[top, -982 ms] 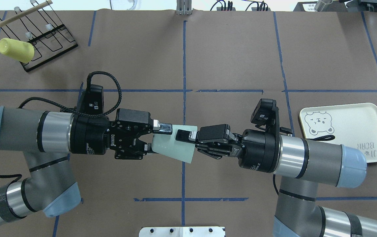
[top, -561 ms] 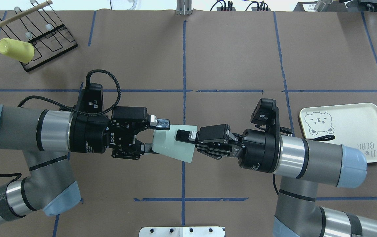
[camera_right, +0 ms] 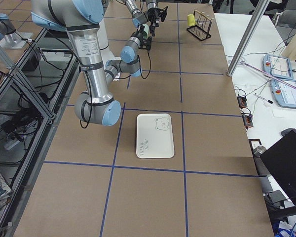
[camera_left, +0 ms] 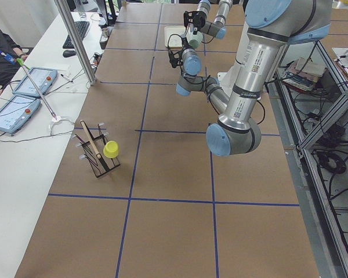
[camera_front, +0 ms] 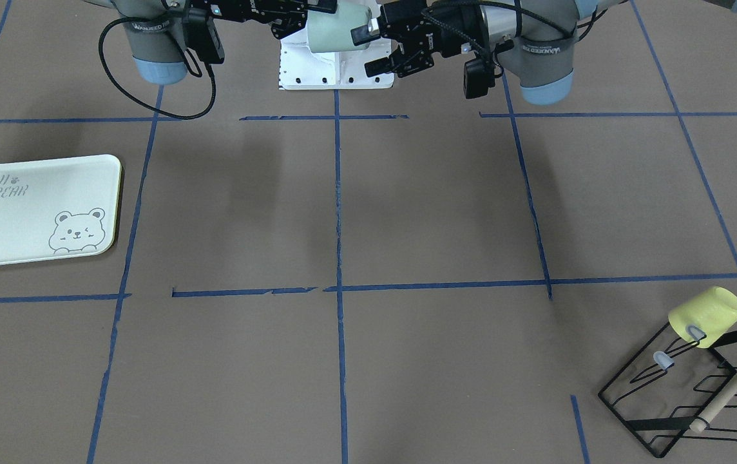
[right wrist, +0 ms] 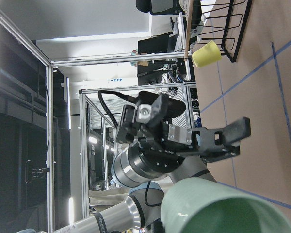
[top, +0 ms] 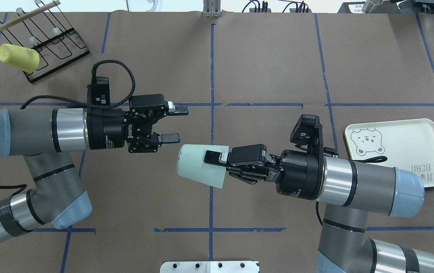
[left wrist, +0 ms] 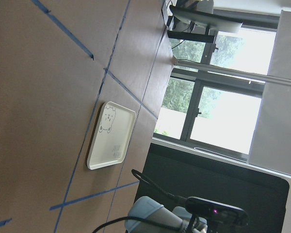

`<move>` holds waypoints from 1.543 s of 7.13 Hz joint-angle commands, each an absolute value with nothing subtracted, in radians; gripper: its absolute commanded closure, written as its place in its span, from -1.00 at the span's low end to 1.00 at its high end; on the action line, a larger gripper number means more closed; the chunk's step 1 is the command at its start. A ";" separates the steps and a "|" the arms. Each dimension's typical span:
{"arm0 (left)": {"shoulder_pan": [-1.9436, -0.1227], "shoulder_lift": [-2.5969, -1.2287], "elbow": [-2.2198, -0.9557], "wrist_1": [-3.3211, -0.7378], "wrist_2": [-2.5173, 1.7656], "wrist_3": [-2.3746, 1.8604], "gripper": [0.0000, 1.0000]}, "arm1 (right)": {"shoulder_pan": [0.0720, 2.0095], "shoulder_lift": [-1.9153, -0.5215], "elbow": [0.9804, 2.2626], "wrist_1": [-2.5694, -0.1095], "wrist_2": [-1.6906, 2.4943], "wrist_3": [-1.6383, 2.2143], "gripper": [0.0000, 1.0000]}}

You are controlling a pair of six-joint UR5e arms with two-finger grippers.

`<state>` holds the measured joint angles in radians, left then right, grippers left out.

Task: Left arm grabs green cup and hands to right arm on tray

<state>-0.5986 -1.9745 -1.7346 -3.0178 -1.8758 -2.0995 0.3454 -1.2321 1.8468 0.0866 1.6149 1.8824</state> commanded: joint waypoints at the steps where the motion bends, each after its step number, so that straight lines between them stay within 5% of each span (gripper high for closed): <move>1: -0.701 -1.985 -1.712 -2.782 -1.876 -2.029 -1.00 | 0.354 -1.259 1.847 0.028 1.643 1.881 1.00; 4: -0.744 -1.983 -1.735 -2.349 -1.916 -1.739 -1.00 | 0.573 -1.246 1.881 -0.348 1.931 1.876 1.00; 8: -0.775 -1.967 -2.045 -1.508 -1.921 -1.143 -1.00 | 0.758 -1.181 2.009 -1.152 2.169 1.546 1.00; 11: -0.875 -1.711 -2.172 -1.376 -1.968 -0.685 -1.00 | 0.845 -1.182 2.097 -1.665 2.169 1.020 1.00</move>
<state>-0.8261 -1.8200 -2.1425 -1.3965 -1.9350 -0.8435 0.8035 -1.1679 2.0827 -1.5315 2.1681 1.2225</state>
